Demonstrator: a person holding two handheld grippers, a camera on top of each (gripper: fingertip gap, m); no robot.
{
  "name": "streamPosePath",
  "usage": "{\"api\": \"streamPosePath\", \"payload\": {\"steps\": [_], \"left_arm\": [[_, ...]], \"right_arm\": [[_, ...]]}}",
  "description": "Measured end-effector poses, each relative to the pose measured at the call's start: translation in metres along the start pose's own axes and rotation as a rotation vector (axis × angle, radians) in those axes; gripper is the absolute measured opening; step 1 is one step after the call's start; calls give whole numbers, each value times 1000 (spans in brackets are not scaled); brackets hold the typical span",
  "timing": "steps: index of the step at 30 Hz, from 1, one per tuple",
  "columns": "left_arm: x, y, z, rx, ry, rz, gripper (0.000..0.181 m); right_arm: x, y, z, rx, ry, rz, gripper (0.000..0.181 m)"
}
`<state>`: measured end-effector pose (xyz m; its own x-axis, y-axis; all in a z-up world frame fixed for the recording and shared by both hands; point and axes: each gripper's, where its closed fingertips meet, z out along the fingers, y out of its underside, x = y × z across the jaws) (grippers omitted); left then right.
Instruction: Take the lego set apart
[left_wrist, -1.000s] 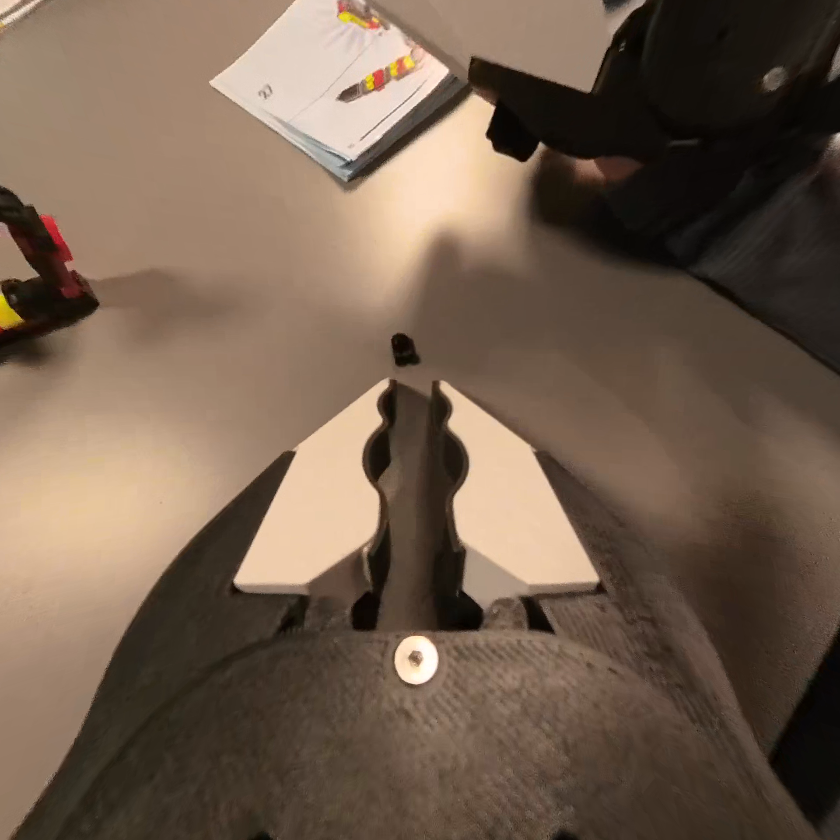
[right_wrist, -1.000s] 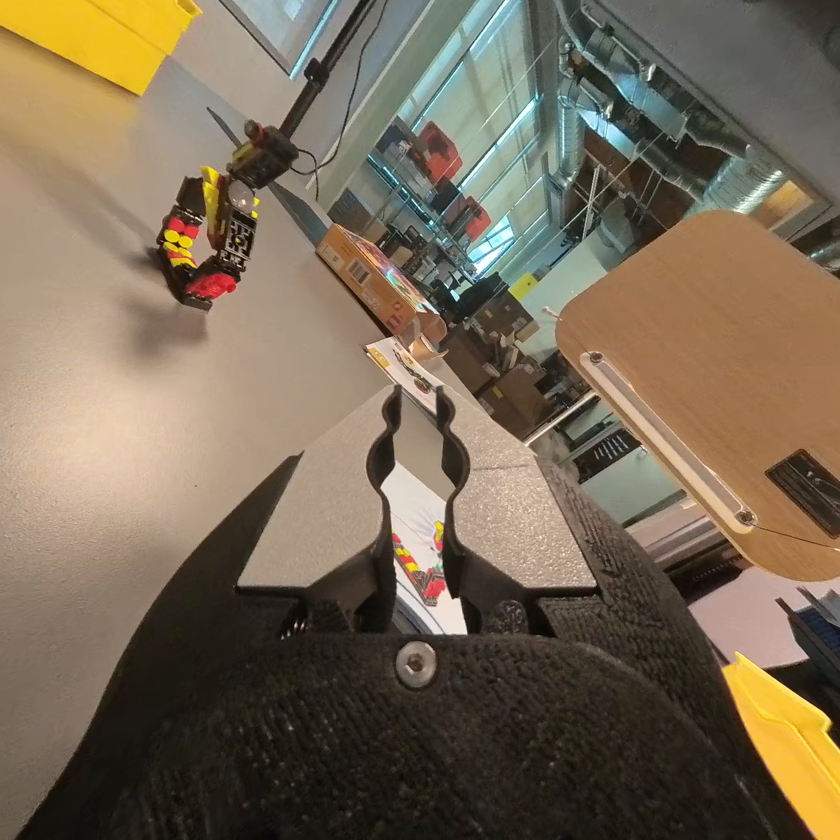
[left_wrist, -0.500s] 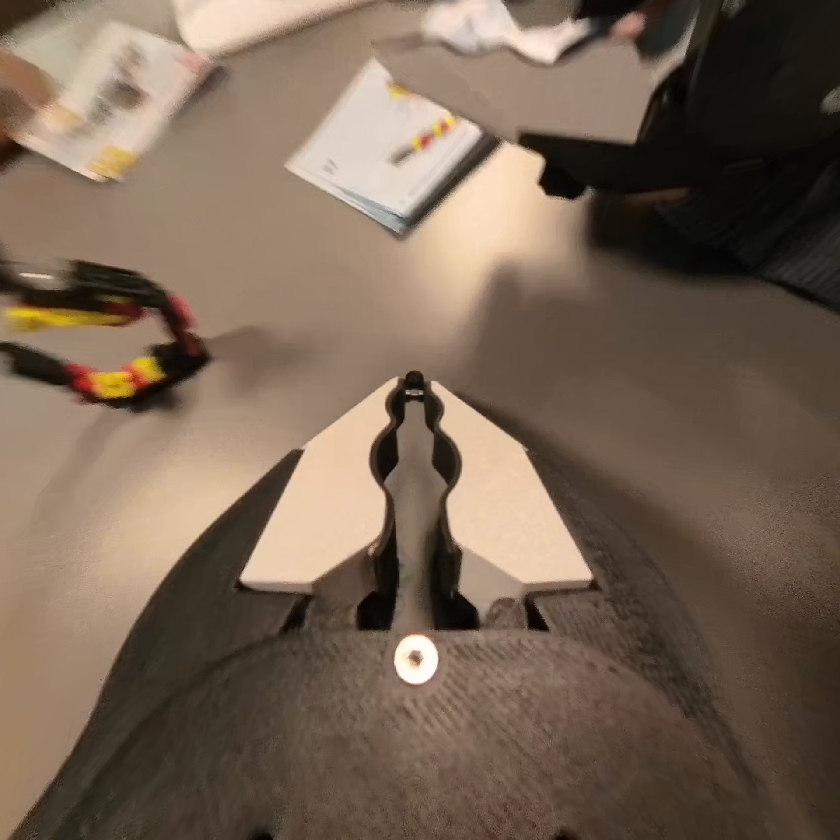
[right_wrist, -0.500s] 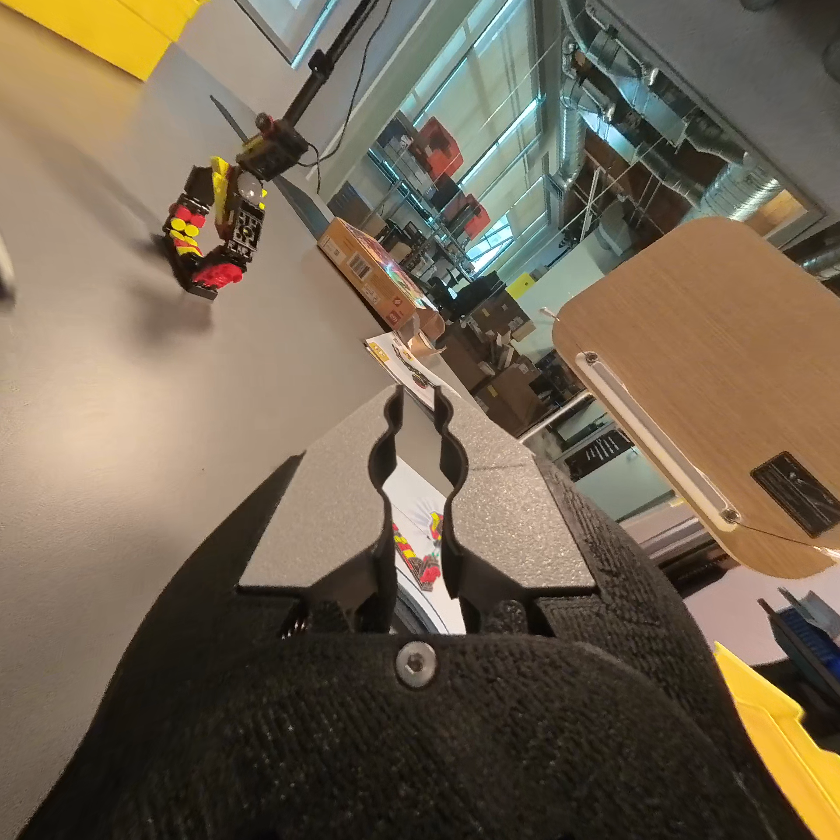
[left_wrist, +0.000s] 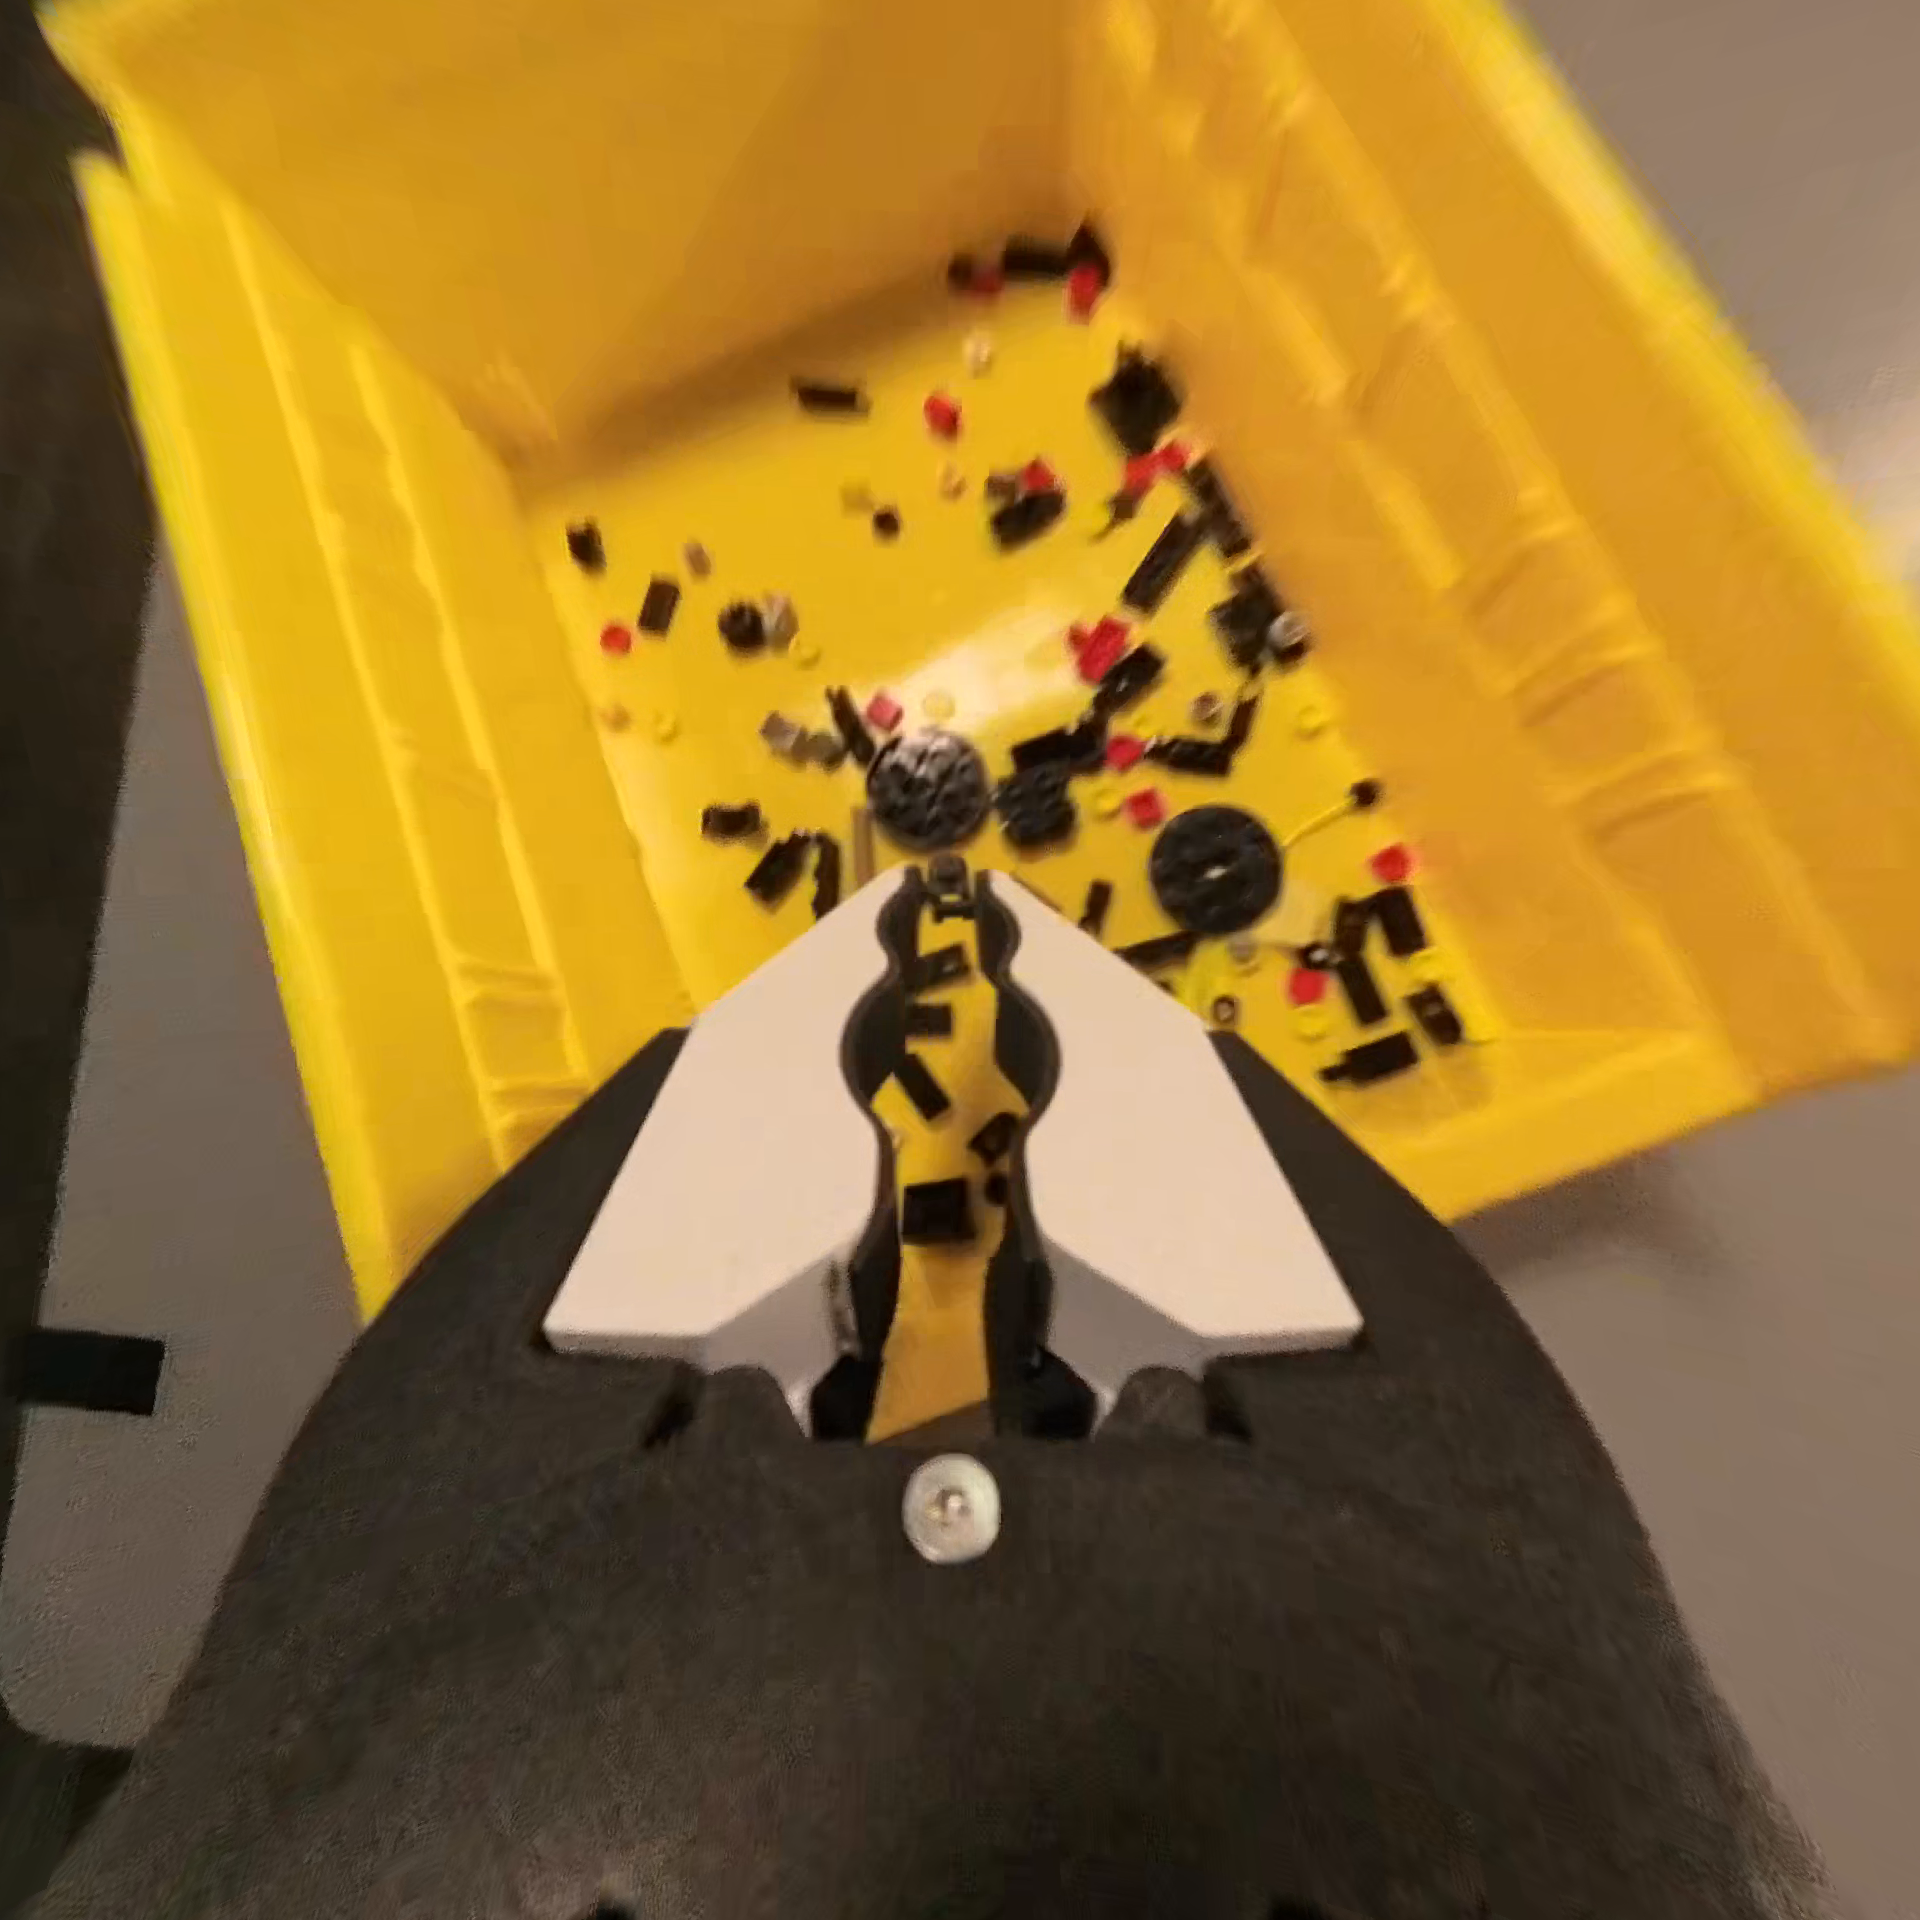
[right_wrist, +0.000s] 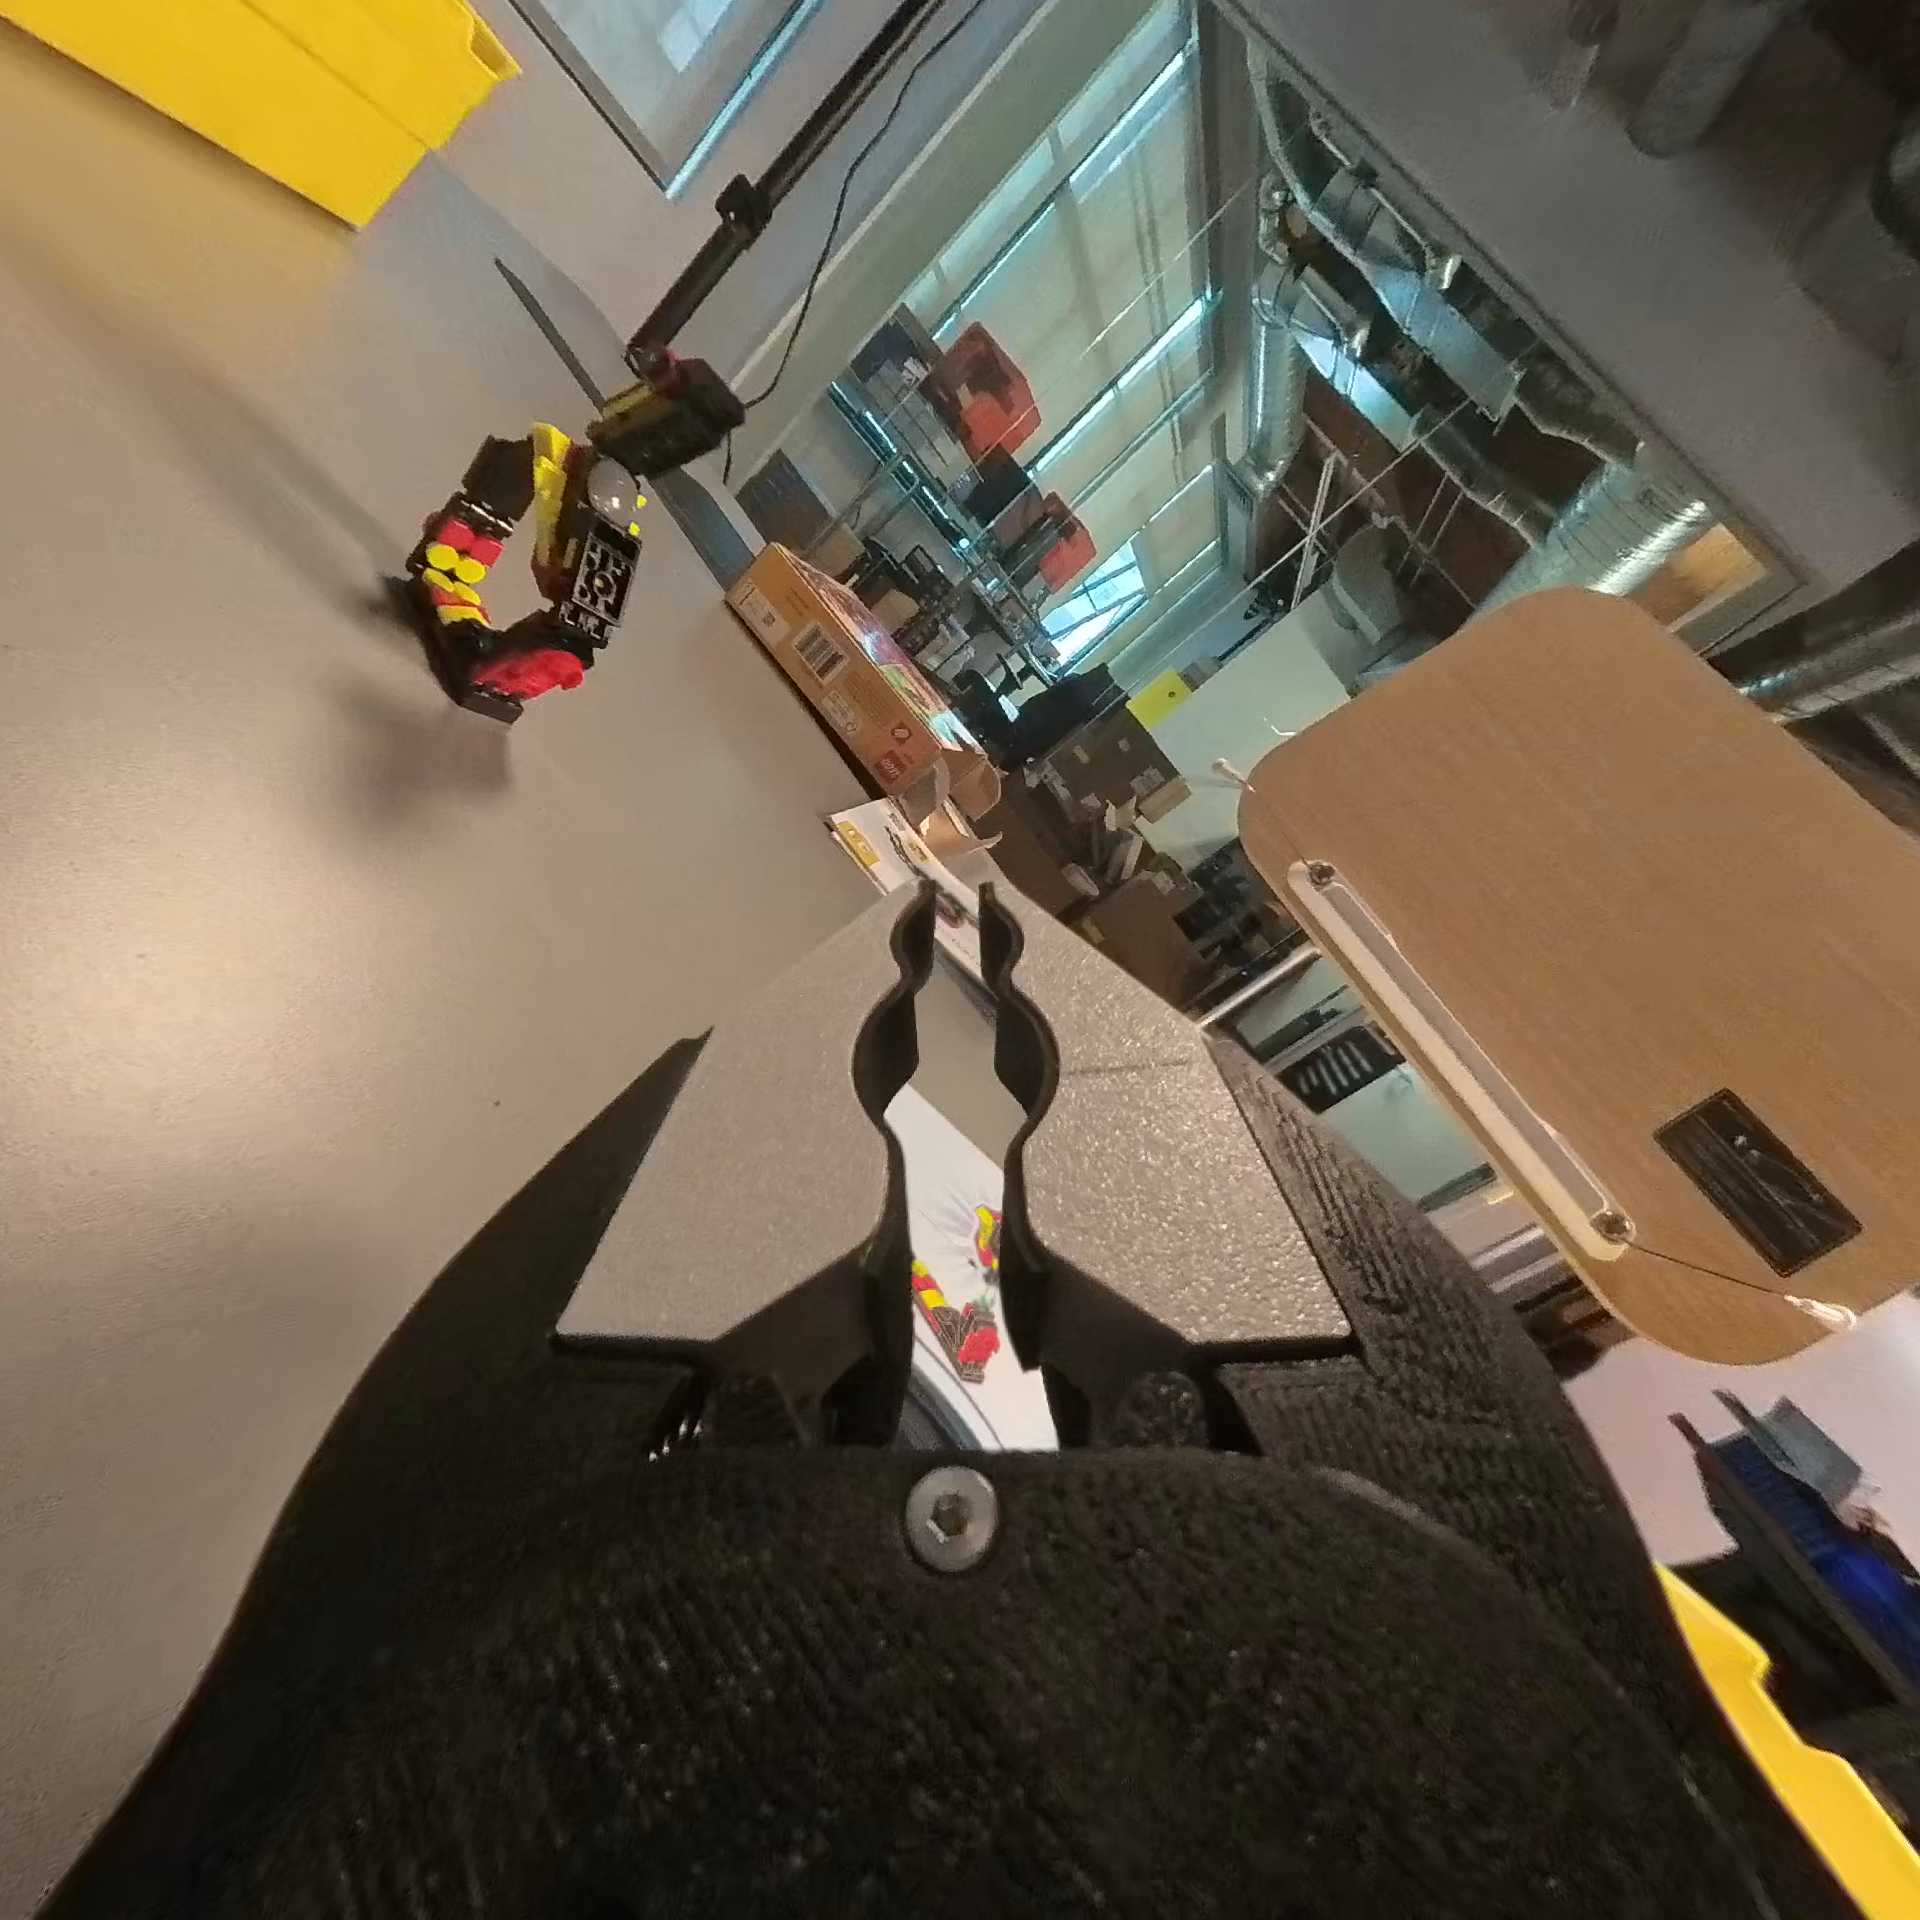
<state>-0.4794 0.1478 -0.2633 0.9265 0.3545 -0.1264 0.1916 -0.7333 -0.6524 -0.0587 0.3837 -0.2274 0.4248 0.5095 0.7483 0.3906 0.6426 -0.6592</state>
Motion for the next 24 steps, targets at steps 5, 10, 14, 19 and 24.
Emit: {"api": "streamPosePath", "payload": {"steps": [5,10,14,19,24], "left_arm": [[-6,17,17,-108,41,-60,64],[45,-40,-47,273,61,15,60],[184,-78,-106,661,363,167,53],[282,-80,-36,597,452,339,48],[297,-87,29,445,579,206,38]], "right_arm": [[-2,0,0,-7,-17,51,7],[-20,-30,6,63,-73,193,9],[-48,-61,26,90,-94,210,9],[-68,-68,51,62,-87,101,9],[-83,-54,68,-39,-180,148,28]]}}
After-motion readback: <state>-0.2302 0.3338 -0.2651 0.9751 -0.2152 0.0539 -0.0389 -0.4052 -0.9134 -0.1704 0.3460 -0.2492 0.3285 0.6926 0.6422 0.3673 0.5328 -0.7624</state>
